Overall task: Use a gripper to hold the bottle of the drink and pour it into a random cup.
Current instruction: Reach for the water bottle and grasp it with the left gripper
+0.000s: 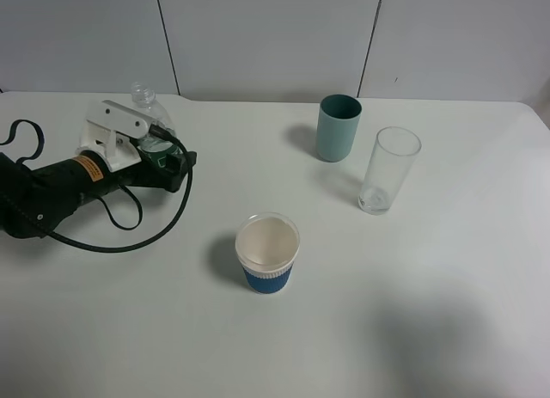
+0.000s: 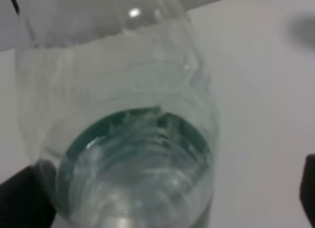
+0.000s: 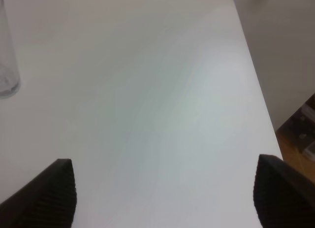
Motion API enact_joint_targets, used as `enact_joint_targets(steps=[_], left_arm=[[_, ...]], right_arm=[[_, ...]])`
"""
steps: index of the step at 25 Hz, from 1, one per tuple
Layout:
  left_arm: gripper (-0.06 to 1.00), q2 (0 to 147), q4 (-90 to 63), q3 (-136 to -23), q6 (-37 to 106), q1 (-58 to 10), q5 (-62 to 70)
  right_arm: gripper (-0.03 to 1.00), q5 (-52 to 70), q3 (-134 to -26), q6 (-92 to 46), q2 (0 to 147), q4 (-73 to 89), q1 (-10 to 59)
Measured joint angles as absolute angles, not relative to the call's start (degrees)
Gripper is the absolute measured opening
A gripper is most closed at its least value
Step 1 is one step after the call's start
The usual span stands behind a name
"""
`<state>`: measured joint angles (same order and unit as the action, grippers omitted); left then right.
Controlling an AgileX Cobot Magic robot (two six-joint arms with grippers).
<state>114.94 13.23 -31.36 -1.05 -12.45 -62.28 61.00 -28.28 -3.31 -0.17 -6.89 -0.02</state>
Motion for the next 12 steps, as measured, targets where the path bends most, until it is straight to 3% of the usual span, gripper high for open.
enact_joint_targets(steps=[12], left_arm=[[1.0,119.3,13.8,-35.0,-1.3,-12.4,-62.6]], right_arm=[[0.74,61.0,-28.3,-3.3,-0.2,-6.9,0.0]])
